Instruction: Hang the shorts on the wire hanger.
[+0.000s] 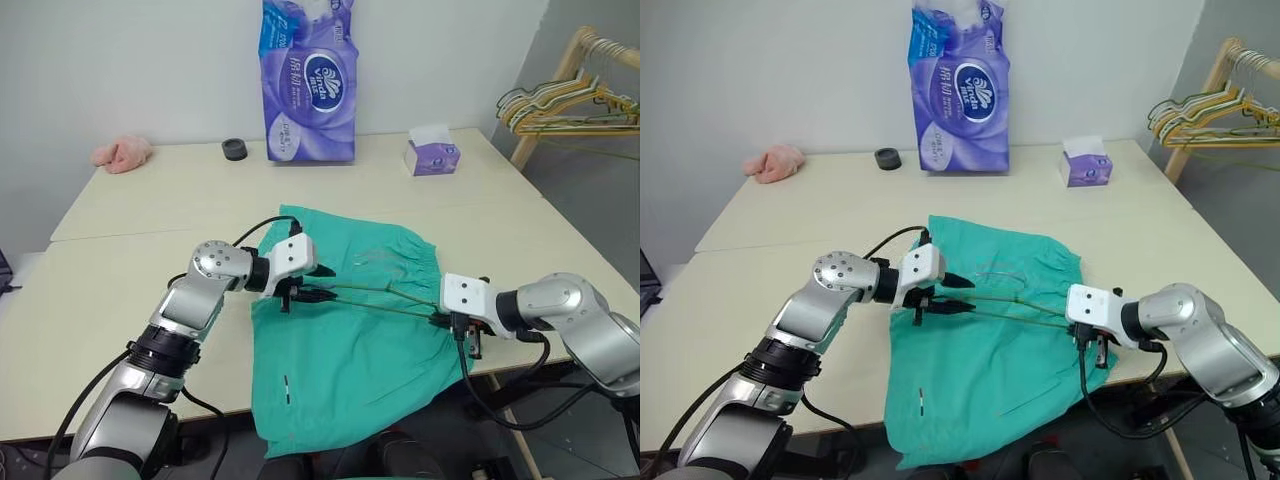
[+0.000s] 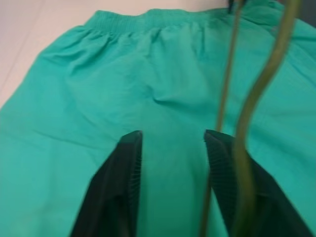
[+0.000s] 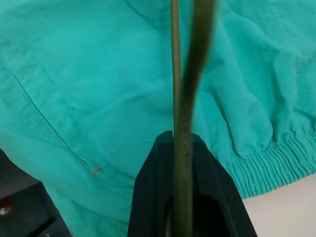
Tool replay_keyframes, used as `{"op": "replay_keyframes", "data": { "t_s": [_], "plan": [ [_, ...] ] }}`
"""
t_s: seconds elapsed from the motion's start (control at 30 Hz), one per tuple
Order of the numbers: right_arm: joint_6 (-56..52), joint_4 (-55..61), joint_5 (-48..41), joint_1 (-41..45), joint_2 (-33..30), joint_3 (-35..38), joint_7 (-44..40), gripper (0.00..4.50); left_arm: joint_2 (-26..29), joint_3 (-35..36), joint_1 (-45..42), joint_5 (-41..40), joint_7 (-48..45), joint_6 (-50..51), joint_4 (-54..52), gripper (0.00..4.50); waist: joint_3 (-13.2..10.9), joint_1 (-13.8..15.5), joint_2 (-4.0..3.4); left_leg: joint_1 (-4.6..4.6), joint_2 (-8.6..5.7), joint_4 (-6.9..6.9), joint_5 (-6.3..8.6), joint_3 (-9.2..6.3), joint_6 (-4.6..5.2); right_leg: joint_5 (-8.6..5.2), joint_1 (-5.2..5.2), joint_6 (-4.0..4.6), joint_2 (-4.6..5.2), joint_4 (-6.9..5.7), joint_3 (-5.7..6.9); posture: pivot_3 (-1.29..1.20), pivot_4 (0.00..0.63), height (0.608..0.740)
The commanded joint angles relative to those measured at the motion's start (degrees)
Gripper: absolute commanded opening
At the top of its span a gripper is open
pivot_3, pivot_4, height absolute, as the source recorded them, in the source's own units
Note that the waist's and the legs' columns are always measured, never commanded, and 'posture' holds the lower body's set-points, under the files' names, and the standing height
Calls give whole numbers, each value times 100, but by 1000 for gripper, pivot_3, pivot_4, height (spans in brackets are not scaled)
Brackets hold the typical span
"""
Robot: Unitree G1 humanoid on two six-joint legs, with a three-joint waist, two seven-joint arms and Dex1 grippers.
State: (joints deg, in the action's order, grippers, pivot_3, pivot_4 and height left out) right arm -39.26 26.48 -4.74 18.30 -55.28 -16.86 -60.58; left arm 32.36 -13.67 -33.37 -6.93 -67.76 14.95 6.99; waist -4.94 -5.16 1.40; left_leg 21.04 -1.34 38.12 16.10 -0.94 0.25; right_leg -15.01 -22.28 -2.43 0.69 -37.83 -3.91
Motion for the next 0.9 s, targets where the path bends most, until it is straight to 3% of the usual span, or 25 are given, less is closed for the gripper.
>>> {"op": "replay_keyframes", "data": {
  "t_s": [0.03,0.3,0.4,0.53,0.6,0.7,0.8,0.9],
  "plan": [
    [-143,271,-170,-169,-89,441,104,0,7,665,-288,-278,442,154,483,2751,0,2,1,0,0,1,0,-1,0,0,0,0,1,-1,1,-158,53,740],
    [-737,558,-738,-1448,-295,1820,357,0,174,1355,-705,-732,956,232,1580,2751,0,26,8,8,-5,1,1,-5,-1,2,0,1,9,5,8,-168,51,740],
    [-947,587,-991,-2303,-286,2725,457,0,366,1327,-478,-1368,357,1063,1283,2751,1,33,9,18,-11,2,1,-17,-1,4,0,4,15,9,20,-171,51,740],
    [-944,737,-1303,-3136,-187,3377,614,0,556,1237,-306,-1399,206,1078,1309,2751,1,-11,8,17,-11,0,1,-23,-2,3,-1,2,13,5,25,-183,50,740],
    [-848,862,-1347,-3261,-219,3338,736,0,484,1287,-474,-1467,300,1163,1485,2751,1,-34,9,14,-8,2,0,-22,-2,-3,0,-7,10,2,24,-196,55,740],
    [-605,1118,-1196,-3010,-376,2864,936,0,545,971,-478,-1767,-399,1568,1033,2751,0,-64,11,-2,-8,5,-1,-14,-2,-4,12,-9,5,2,15,-200,58,740],
    [-389,1065,-988,-2512,-570,2338,1102,0,804,409,-138,-1834,-1091,1785,156,3352,0,-160,9,0,-5,-2,-1,-3,-3,-5,5,-8,0,6,5,-199,59,740],
    [-215,772,-789,-1917,-666,1840,1187,0,936,28,137,-1681,-1341,1582,-368,4275,-1,-184,11,-2,-4,-8,2,1,-5,-5,5,-8,2,8,-2,-194,59,740]
  ]
}}
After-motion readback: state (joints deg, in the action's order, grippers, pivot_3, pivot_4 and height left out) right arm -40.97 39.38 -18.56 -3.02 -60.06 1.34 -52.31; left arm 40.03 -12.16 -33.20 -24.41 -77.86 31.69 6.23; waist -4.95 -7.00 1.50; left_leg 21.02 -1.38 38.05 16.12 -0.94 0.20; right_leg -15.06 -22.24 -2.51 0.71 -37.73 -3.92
